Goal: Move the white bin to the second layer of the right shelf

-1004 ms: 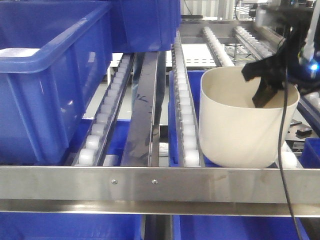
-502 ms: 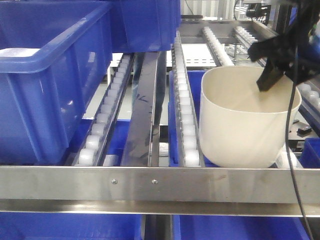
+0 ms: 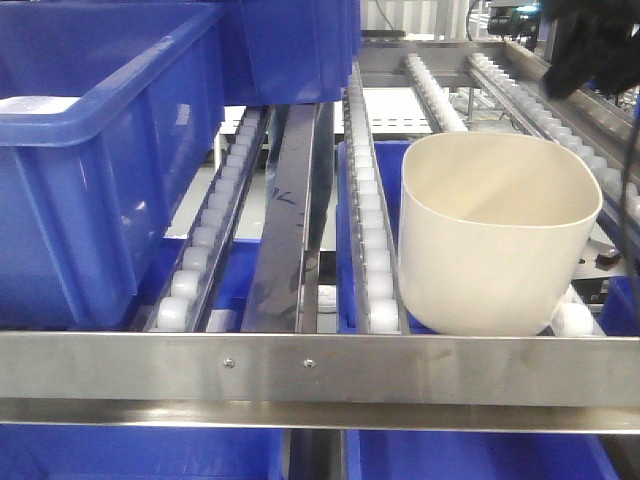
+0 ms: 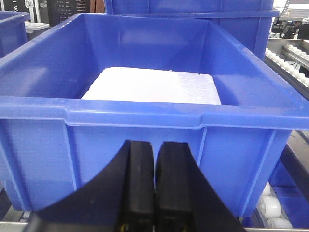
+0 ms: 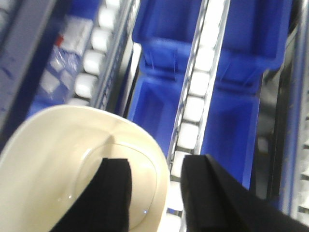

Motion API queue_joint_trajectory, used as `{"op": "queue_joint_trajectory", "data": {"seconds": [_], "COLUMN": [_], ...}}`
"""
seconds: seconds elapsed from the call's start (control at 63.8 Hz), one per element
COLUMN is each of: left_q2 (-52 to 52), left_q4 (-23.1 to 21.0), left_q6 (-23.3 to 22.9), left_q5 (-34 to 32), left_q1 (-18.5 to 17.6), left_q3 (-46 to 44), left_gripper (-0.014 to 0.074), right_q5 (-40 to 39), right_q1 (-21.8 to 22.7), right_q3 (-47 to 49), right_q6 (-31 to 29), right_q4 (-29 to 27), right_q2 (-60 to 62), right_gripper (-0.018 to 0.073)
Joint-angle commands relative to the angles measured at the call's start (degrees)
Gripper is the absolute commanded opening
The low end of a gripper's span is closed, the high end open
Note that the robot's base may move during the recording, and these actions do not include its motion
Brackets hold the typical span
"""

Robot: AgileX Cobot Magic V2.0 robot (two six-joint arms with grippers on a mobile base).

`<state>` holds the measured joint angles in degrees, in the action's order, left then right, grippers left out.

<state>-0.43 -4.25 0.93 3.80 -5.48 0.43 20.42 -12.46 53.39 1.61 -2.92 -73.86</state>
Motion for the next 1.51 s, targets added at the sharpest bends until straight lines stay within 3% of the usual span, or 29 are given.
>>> {"op": "queue_joint_trajectory", "data": {"seconds": [0.0,0.251,0.643,1.49], "left_q2": [-0.10,-0.10,-0.10,-0.10], "left_q4": [-0.06,-0.06,-0.06,-0.06], "left_q6": [-0.42,-0.42,-0.42,-0.42], "left_q5": [-4.93,-4.93,-4.93,-4.93], "left_q1": [-0.32,-0.32,-0.32,-0.32], "left_q3": [2.11,2.11,2.11,2.11], "left_gripper": [0.0085,0.0085,0.0085,0.0085], "right_q5": [-5.19,-12.48,-13.85,-13.89], "right_q1": [0.03,0.03,4.05,3.98], "right_q3": [-0.23,-10.00,-22.61,-22.86], "right_q6": [0.00,0.00,0.00,0.00], "right_q4": [-0.19,-0.19,-0.19,-0.19], "right_q2": [5.25,19.82,36.44,37.41], "right_gripper": [0.0314,0.0043,0.0056,0.0056]}}
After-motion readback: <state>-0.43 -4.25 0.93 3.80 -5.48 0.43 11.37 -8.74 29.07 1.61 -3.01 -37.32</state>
